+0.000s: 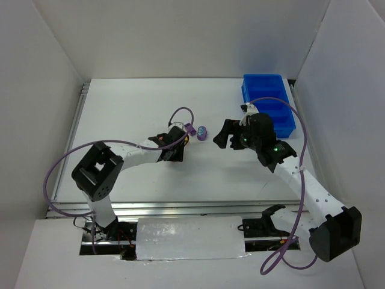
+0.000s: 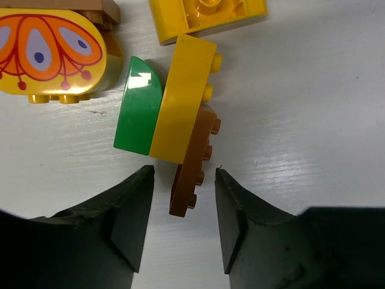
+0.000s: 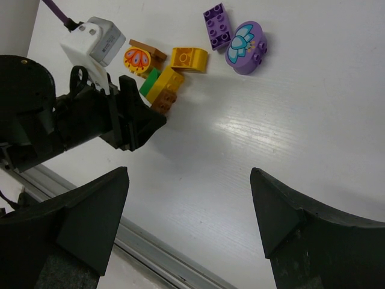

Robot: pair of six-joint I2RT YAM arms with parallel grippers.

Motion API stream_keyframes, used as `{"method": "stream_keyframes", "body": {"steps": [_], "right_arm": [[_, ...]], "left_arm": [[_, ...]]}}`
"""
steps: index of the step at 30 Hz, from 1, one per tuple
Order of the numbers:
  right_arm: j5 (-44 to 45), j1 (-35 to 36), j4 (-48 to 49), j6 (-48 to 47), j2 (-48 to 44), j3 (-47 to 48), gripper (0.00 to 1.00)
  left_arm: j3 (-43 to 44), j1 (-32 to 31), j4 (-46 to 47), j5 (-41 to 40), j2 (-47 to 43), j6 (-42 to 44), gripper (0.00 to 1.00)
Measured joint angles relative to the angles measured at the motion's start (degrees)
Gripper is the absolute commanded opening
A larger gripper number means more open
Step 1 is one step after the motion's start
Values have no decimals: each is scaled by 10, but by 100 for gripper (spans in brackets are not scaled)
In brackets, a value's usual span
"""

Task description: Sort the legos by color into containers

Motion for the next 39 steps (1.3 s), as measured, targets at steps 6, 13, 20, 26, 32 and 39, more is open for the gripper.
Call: {"method": "stream_keyframes", "body": {"steps": [6,13,20,26,32,39], "right_arm": [[0,0,1,0,0,0,89],[9,0,13,7,-8,-8,94],[-18,-24,27,33,-17,-19,94],[-68,-42,62,89,-33,-28,94],[-158,-37,115,161,-42,-52,92],[-200,-27,118,202,-62,-54,88]], "left_arm": [[0,0,14,1,23,9,33],[-14,0,46,5,18,17,0],[-116,-23,83,85,-116,90,0],[-140,-75,136,193,-277,172,0],[-113,-123,138,256,-343,240,0],[-72,-196,91,234,-294,283,0]]}}
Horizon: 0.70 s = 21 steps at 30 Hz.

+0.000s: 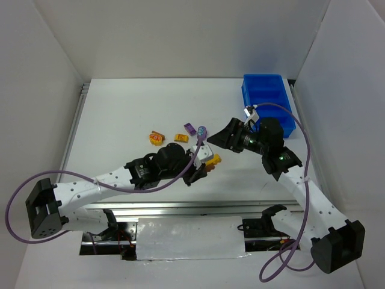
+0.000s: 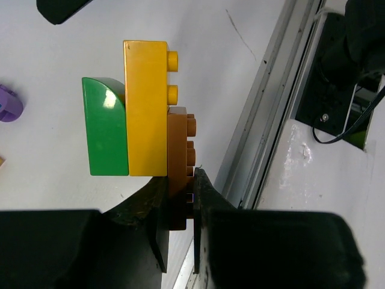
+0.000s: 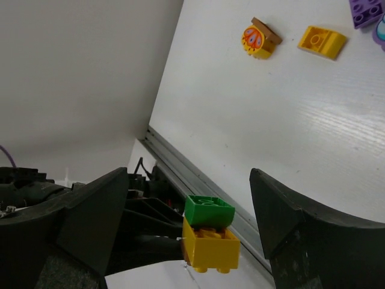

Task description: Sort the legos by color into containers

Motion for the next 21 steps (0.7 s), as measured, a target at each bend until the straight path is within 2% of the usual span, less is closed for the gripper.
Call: {"method": "stream_keyframes", "body": {"steps": [15,16,18,21], "right_arm": [[-67,32,-87,-36,-12,6,76],[-69,35,-95,-42,-8,9,70],[-73,38,-103,-51,-1,10,63],[-74,36,-104,-56,1,6,26]], "left_arm": [[28,-18,-29,-35,3,34,0],[28,-19,-28,-36,3,36,0],[28,-21,-30,-37,2,41,0],[28,-24,-31,-37,-4,44,2]]}}
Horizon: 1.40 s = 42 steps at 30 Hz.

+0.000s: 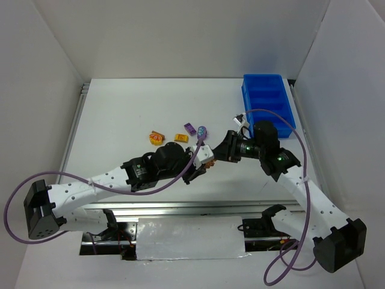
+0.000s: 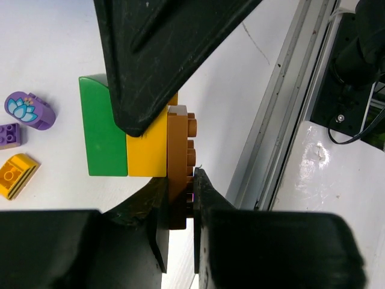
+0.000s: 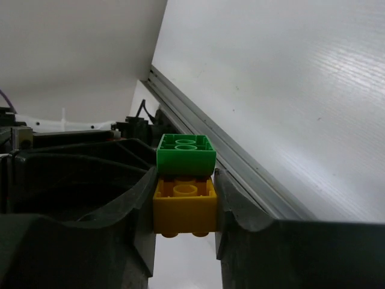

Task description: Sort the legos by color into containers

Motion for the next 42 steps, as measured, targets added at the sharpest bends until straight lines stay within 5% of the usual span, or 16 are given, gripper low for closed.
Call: {"method": "stream_keyframes", "body": {"steps": [1,3,5,7,8,18,34,42], "right_arm": [[-5,-2,5,12,0,-1,6],[-10,-2,14,16,-3,-1,1],[-14,-2,22,16,-6,-2,0],[-20,-1,41,15,-12,-8,0],[-24,-1,51,16,-17,-13,0],[11,2,179,34,-99,-80,0],[185,3,420,49,-256,-194,0],[237,2,555,89,-282,-224,0]], "left_arm": [[0,0,-4,-2,-4,0,8],[0,0,-4,-1,-10,5,18],[0,0,-3,-1,-14,13,50],[-4,-1,1,-3,-20,19,92],[-9,-1,5,-5,-27,18,100],[-27,-1,42,-58,-75,-51,100],[48,24,84,-36,-92,-342,100],[-34,57,199,-35,-109,-467,100]]}}
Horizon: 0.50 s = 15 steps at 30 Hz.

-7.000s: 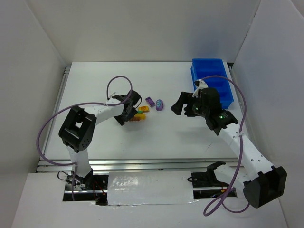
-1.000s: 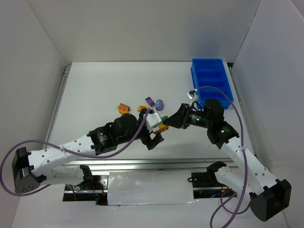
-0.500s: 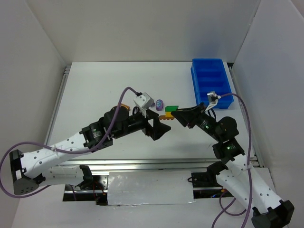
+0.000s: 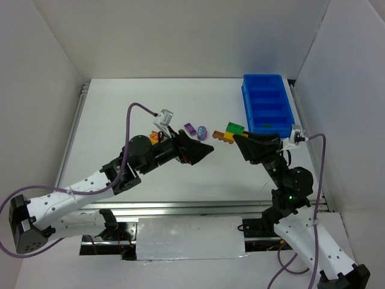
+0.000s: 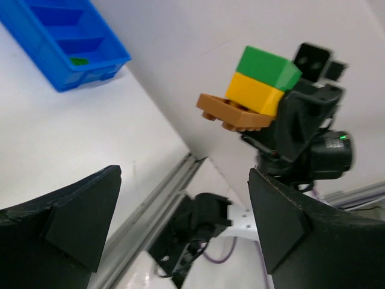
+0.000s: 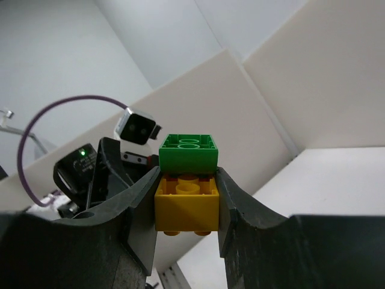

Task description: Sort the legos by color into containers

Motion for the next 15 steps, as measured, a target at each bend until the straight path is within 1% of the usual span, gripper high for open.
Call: {"method": "stream_keyframes", "body": {"steps": [2,7,9,11,12,15], "right_arm": [[10,0,22,19,2,-7,0],[2,0,82,73,45,-6,0],[-3,0,94,89,59,-6,0],[-6,0,105,103,66,-6,0],[-8,0,112,108,68,-6,0],[-8,-2,123,113,68,-6,0]], "left_arm": [[-2,1,22,9,4,-13,100],[-3,1,140,58,14,-18,100],[-3,1,174,78,20,-17,100],[-3,1,197,91,27,-17,99],[-3,1,205,97,30,-17,97],[-2,2,232,114,41,-18,96]]}}
